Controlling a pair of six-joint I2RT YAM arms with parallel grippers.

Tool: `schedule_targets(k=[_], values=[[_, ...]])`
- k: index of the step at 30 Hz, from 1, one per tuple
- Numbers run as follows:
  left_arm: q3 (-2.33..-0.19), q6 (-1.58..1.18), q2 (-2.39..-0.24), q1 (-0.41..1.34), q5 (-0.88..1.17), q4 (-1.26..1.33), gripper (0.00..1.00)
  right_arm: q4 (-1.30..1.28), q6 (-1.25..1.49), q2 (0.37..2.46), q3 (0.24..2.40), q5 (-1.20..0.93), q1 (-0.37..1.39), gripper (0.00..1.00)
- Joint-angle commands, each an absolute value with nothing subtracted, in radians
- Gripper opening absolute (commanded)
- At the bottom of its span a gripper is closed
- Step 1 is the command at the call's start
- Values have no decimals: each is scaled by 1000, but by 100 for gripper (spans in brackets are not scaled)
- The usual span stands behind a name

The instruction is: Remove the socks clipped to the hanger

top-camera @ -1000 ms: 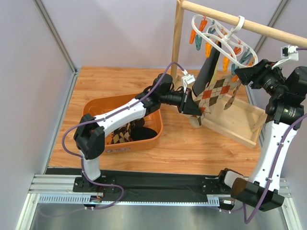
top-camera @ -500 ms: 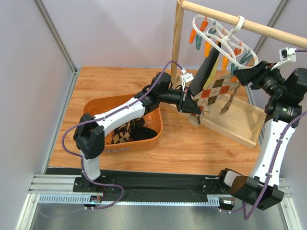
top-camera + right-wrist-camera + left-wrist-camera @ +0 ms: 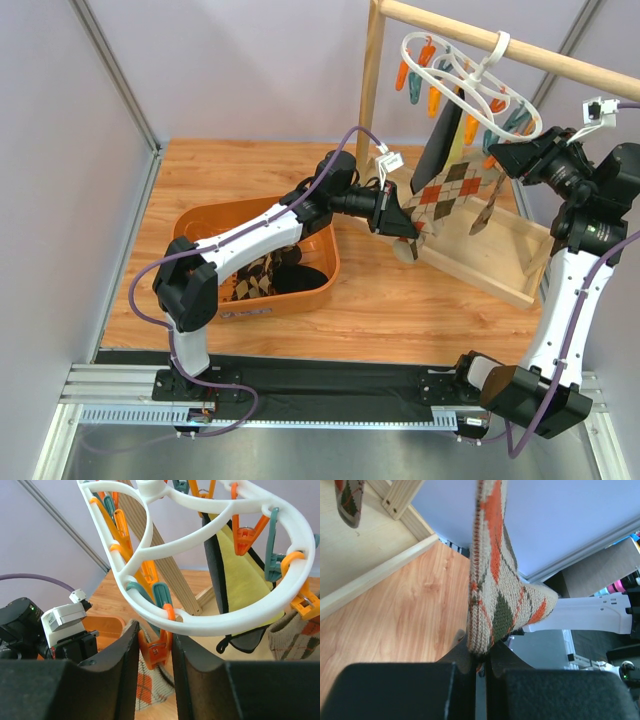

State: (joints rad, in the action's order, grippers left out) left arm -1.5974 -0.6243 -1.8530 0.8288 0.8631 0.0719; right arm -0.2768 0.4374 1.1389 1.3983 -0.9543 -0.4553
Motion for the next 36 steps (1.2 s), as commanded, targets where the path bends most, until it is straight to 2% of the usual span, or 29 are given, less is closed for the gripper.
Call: schedule_targets(k=[1,7,14,18,20,21,24,29,34,35,36], values=[[-1626,-629,-1809,825,887,117,0,-209,446,1118,1399,-973,-462,26],[-1617,-627,-1799,824,877,114,0,-210,457,1120,1402,-986,-462,14],[-1624,-604,-1769,808,842,51,0,-224,460,1118,1410,-976,-462,17],[-1676,-476,-1689,785,766,-197,0,-267,459,1108,1408,-939,-460,32],[-1690,-413,-1623,778,652,-312,0,-285,468,1095,1398,-914,-462,38],[-1693,-361,-1600,766,611,-415,0,-291,471,1094,1394,-904,-460,48],[-1669,-308,-1504,727,392,-584,0,-319,472,1069,1387,-878,-460,64],[-1537,-299,-1353,620,279,-757,0,-415,459,996,1348,-784,-460,72],[-1392,-296,-1272,534,223,-798,0,-460,471,893,1241,-716,-459,83],[-1338,-302,-1258,511,213,-792,14,-460,475,879,1218,-701,-460,86],[-1315,-305,-1255,500,200,-790,21,-460,474,867,1197,-672,-459,88]])
